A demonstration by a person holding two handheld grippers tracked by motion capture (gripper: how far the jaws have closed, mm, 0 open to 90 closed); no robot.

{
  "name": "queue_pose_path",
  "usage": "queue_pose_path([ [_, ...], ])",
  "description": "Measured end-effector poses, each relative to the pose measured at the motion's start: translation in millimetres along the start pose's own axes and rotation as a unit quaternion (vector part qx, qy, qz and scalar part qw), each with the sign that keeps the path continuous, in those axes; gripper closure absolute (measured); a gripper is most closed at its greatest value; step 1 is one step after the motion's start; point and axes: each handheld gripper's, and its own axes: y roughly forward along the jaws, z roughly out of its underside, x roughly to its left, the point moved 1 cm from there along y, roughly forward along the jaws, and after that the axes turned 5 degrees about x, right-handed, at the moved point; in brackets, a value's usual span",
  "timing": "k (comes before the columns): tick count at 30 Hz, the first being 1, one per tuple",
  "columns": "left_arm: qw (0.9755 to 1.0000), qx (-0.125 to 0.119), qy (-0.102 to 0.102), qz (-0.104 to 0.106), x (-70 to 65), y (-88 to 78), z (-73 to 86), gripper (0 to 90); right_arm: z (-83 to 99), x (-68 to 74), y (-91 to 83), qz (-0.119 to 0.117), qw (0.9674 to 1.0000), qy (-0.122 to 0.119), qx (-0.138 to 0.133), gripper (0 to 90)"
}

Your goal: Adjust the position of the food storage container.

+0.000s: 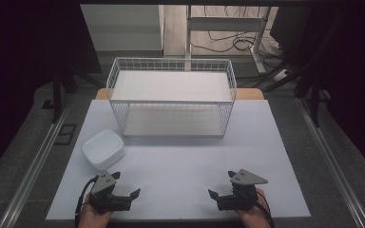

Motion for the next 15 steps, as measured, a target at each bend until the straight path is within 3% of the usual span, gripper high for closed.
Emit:
queue_pose_path([
  [7, 1.0, 0.002, -0.006, 0.007, 0.7, -0.2, -1.7, 1.5, -0.1, -0.7, 0.1, 0.005, 1.0, 0.003, -0.003, 0.8],
  [10, 0.9997, -0.007, -0.005, 0.024, 0.4, -1.8, -2.9, 0.8, 0.4, 0.8, 1.4, 0.007, 1.0, 0.0, 0.0, 0.2],
  [15, 0.9999, -0.001, 0.004, 0.011, -0.8, -2.8, -4.3, 4.3, 0.0, 2.2, 1.5, 0.007, 1.0, -0.001, -0.002, 0.0],
])
